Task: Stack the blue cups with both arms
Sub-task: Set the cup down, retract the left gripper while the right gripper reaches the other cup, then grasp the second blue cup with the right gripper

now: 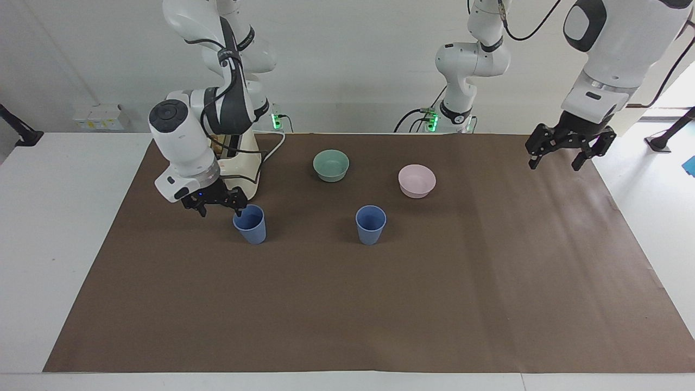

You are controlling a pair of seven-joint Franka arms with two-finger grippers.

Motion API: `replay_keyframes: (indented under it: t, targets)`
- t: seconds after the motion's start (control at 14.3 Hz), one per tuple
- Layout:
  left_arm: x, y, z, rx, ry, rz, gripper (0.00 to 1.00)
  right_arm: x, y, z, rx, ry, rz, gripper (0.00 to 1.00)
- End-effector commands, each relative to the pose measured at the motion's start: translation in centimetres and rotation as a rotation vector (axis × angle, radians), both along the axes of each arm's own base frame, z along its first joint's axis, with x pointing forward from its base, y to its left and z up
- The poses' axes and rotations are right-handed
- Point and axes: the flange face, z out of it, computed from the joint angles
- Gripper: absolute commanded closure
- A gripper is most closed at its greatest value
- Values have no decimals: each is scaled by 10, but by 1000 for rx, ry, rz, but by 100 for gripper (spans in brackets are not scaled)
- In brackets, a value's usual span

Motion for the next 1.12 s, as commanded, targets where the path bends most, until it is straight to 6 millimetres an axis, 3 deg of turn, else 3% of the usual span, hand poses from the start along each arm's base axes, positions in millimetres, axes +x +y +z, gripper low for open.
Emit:
replay_keyframes:
  t: [0.0, 0.21, 0.28, 0.49, 0.56, 0.91, 1.05]
  targets:
    - [-18, 5, -4, -4, 54, -22, 0, -2, 0, -2, 12, -11, -3, 75]
    - [-25, 5, -7, -12, 44, -25, 0, -1, 0, -2, 12, -12, -2, 90]
    - [-24, 5, -7, -11, 46, -28, 0, -1, 0, -2, 11, -12, -2, 99]
    - [-25, 4, -9, -13, 55, -25, 0, 2, 4, 1, 12, -20, 4, 100]
    - [-26, 4, -8, -13, 55, -25, 0, 4, 16, 2, 14, -20, 23, 100]
    - [-25, 2, -6, -17, 47, -38, 0, 17, 28, 50, 58, -37, -46, 100]
    - [-25, 1, -5, -17, 46, -41, 0, 24, 45, 79, 69, -56, -85, 100]
